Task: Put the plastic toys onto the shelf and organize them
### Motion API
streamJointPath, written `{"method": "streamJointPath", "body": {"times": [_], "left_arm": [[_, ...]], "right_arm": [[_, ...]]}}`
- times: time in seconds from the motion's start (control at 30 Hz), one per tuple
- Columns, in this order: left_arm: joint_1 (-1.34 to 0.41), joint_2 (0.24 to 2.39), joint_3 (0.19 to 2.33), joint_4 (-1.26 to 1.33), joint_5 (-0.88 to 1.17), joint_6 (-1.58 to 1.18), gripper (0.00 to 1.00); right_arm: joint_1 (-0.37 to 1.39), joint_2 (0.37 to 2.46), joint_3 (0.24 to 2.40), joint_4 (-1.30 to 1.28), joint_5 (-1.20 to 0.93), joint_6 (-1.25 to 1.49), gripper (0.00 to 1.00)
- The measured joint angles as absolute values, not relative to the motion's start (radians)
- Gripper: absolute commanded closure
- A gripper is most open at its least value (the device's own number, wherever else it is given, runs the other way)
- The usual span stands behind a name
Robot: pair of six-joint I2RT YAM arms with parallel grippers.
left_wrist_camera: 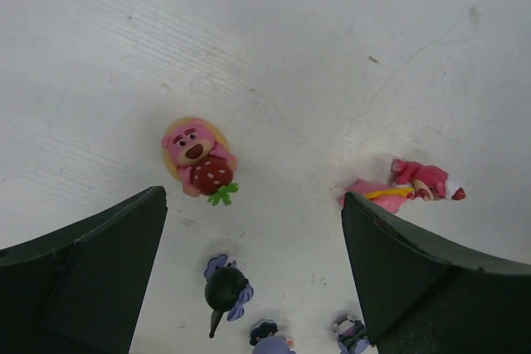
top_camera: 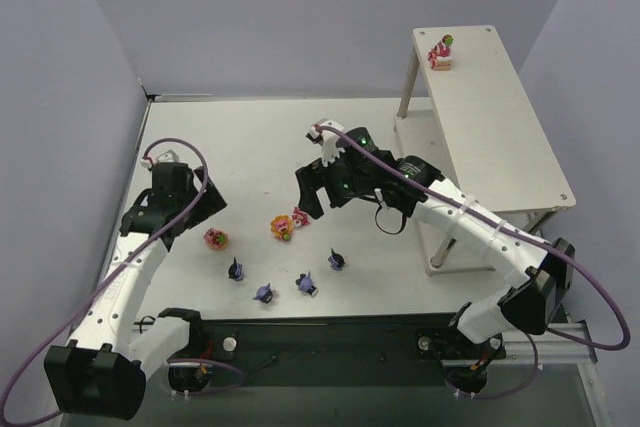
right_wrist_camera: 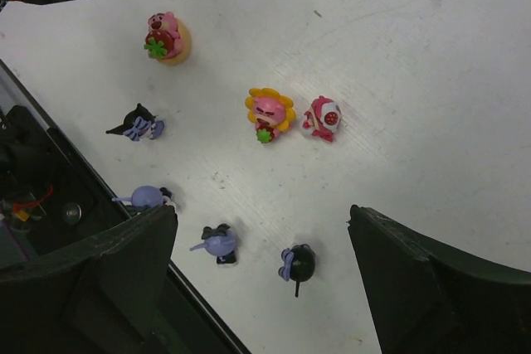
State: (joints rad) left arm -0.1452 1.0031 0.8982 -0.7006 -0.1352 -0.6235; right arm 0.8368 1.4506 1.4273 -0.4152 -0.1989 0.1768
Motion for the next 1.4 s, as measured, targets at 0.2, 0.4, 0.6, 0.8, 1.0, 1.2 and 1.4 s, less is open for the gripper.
{"method": "streamJointPath", "body": {"times": [0.2, 0.4, 0.6, 0.8, 1.0, 1.2, 1.4], "left_arm": [[-0.033, 0.978, 0.793, -0.776, -0.15, -0.704, 0.04], [0.036, 0.974, 0.803, -0.83, -0.213, -0.774, 0.03], [0.049, 0.967, 0.903, -0.9, -0.369, -0.831, 0.03], [0.054, 0.923, 0.985, -0.975, -0.553, -0.861, 0.03], [0.054, 0.925, 1.079, -0.993, -0.628, -0.862, 0.03], [0.049, 0.943, 1.081, -0.993, -0.624, -0.859, 0.03], [0.039, 0.946, 1.081, -0.991, -0.601, -0.852, 0.04]], "right_arm": [[0.875, 1.574, 1.452, -0.364, -0.254, 0.191, 0.12], [0.967, 1.8, 1.553, -0.287, -0.279, 0.182, 0.12], [1.062, 1.954, 1.577, -0.126, -0.281, 0.186, 0.12], [1.076, 2.081, 1.614, 0.028, -0.25, 0.183, 0.12], [1.097, 2.225, 1.726, 0.107, -0.172, 0.151, 0.14], [1.127, 2.27, 1.771, 0.115, -0.155, 0.127, 0.2], [1.154, 2.303, 1.829, 0.107, -0.13, 0.12, 0.33]]}}
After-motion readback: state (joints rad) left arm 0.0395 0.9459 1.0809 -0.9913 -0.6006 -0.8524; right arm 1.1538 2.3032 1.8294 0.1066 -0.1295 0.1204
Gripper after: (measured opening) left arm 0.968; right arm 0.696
